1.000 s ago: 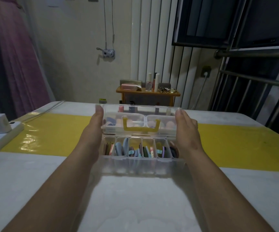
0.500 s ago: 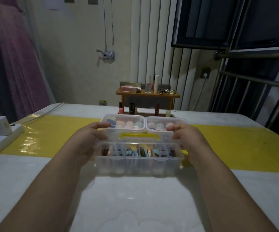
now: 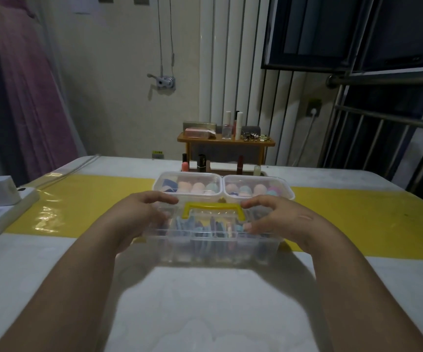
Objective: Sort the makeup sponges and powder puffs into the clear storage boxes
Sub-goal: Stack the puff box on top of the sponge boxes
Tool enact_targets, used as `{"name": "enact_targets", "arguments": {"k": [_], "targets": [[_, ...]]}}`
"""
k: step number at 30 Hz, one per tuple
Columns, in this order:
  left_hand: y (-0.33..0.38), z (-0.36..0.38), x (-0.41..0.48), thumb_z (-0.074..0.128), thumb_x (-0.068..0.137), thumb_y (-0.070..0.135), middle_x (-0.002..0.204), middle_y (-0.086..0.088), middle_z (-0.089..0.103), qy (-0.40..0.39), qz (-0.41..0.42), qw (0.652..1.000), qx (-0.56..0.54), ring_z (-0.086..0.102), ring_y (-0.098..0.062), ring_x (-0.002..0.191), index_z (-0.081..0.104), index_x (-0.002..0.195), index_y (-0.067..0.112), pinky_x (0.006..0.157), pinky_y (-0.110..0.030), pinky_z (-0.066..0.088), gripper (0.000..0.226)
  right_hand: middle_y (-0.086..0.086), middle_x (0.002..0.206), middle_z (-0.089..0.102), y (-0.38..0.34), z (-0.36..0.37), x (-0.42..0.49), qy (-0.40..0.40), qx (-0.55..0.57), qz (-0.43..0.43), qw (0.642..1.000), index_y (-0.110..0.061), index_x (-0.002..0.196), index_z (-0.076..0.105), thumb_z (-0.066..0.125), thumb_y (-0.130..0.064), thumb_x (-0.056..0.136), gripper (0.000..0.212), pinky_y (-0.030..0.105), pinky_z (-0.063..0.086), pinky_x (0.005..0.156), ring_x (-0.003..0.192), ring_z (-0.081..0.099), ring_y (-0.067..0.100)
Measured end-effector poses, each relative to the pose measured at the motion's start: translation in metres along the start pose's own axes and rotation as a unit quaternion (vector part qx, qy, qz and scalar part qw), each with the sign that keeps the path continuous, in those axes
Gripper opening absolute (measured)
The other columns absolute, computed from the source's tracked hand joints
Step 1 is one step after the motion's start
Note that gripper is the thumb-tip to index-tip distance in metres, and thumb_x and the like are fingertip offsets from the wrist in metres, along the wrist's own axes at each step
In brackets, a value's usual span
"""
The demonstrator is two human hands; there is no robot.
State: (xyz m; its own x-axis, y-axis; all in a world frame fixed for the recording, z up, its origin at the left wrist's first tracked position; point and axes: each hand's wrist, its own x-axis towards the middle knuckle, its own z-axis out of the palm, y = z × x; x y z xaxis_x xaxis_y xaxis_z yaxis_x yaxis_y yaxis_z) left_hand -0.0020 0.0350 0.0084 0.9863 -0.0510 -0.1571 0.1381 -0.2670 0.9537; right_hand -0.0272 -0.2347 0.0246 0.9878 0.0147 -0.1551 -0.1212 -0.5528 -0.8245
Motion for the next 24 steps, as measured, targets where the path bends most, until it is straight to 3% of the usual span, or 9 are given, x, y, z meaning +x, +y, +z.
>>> {"name": "enact_targets", "arguments": {"k": [2, 4, 6, 8, 11, 14, 17, 21, 24], "targets": [[0.001, 0.0, -0.002, 0.059, 0.093, 0.008, 0.113, -0.002, 0.068, -0.015, -0.002, 0.998, 0.054, 0.068, -0.025, 0.098, 0.072, 0.108, 0.038, 0.08, -0.044, 0.057, 0.035, -0.012, 0.106, 0.052, -0.001, -0.003, -0.004, -0.011, -0.005, 0.017, 1.0, -0.04, 0.121, 0.064, 0.083, -0.026, 0.078, 0.049, 0.026, 0.053, 0.074, 0.087, 0.055, 0.005], [0.0, -0.001, -0.006, 0.067, 0.091, 0.035, 0.115, 0.005, 0.065, -0.04, 0.012, 0.994, 0.104, 0.067, -0.017, 0.1, 0.059, 0.12, 0.048, 0.074, -0.041, 0.059, 0.033, -0.01, 0.11, 0.052, -0.001, -0.004, -0.008, -0.025, -0.028, 0.035, 0.999, -0.045, 0.13, 0.054, 0.081, -0.041, 0.078, 0.058, 0.034, 0.058, 0.078, 0.091, 0.057, 0.01], [-0.002, -0.006, -0.005, 0.08, 0.071, 0.053, 0.118, 0.006, 0.06, -0.091, 0.015, 0.982, 0.164, 0.067, -0.016, 0.101, 0.041, 0.131, 0.055, 0.074, -0.039, 0.06, 0.071, -0.007, 0.118, 0.051, 0.001, -0.003, -0.009, -0.052, -0.062, 0.044, 0.996, -0.052, 0.135, 0.042, 0.082, -0.052, 0.072, 0.075, 0.04, 0.061, 0.079, 0.098, 0.058, 0.017], [-0.002, -0.009, -0.006, 0.088, 0.064, 0.043, 0.121, 0.004, 0.057, -0.127, 0.029, 0.959, 0.252, 0.065, -0.014, 0.102, 0.027, 0.14, 0.055, 0.078, -0.033, 0.059, 0.098, -0.004, 0.121, 0.05, 0.003, -0.002, -0.009, -0.068, -0.104, 0.044, 0.991, -0.054, 0.137, 0.035, 0.089, -0.047, 0.064, 0.091, 0.039, 0.062, 0.076, 0.1, 0.059, 0.02], [-0.001, -0.007, -0.006, 0.087, 0.071, 0.019, 0.118, 0.005, 0.056, -0.112, 0.063, 0.941, 0.314, 0.061, 0.0, 0.09, 0.023, 0.143, 0.051, 0.062, -0.014, 0.052, 0.102, -0.002, 0.12, 0.05, 0.002, 0.001, -0.006, -0.052, -0.178, 0.017, 0.982, -0.05, 0.142, 0.032, 0.092, -0.026, 0.066, 0.099, 0.033, 0.062, 0.071, 0.095, 0.059, 0.018], [-0.001, -0.005, -0.004, 0.085, 0.072, 0.008, 0.105, 0.009, 0.058, -0.075, 0.083, 0.954, 0.279, 0.064, -0.006, 0.082, 0.032, 0.141, 0.05, 0.059, -0.021, 0.055, 0.097, -0.006, 0.135, 0.05, 0.001, -0.001, -0.006, -0.008, -0.2, -0.018, 0.98, -0.048, 0.144, 0.035, 0.088, -0.022, 0.069, 0.096, 0.03, 0.057, 0.073, 0.096, 0.059, 0.014], [-0.001, -0.011, -0.004, 0.086, 0.068, 0.003, 0.106, 0.006, 0.063, -0.025, 0.112, 0.971, 0.208, 0.067, -0.014, 0.087, 0.04, 0.138, 0.052, 0.068, -0.032, 0.059, 0.096, -0.011, 0.15, 0.042, 0.0, -0.007, -0.007, 0.041, -0.156, -0.055, 0.985, -0.049, 0.142, 0.044, 0.09, -0.022, 0.067, 0.092, 0.036, 0.055, 0.089, 0.11, 0.055, 0.015], [-0.002, -0.016, 0.001, 0.088, 0.066, 0.002, 0.115, 0.001, 0.067, 0.023, 0.17, 0.977, 0.13, 0.071, -0.016, 0.096, 0.045, 0.13, 0.06, 0.089, -0.045, 0.057, 0.096, -0.015, 0.141, 0.05, -0.002, -0.012, -0.008, 0.1, -0.104, -0.113, 0.983, -0.048, 0.137, 0.05, 0.089, -0.023, 0.066, 0.085, 0.039, 0.053, 0.094, 0.115, 0.054, 0.015], [0.0, -0.009, 0.003, 0.086, 0.069, 0.003, 0.112, 0.011, 0.065, 0.082, 0.22, 0.967, 0.1, 0.072, -0.009, 0.088, 0.041, 0.136, 0.054, 0.082, -0.034, 0.057, 0.096, -0.013, 0.129, 0.052, -0.001, -0.013, -0.007, 0.155, -0.074, -0.145, 0.974, -0.049, 0.136, 0.047, 0.086, -0.026, 0.07, 0.08, 0.041, 0.054, 0.087, 0.108, 0.054, 0.017]]}}
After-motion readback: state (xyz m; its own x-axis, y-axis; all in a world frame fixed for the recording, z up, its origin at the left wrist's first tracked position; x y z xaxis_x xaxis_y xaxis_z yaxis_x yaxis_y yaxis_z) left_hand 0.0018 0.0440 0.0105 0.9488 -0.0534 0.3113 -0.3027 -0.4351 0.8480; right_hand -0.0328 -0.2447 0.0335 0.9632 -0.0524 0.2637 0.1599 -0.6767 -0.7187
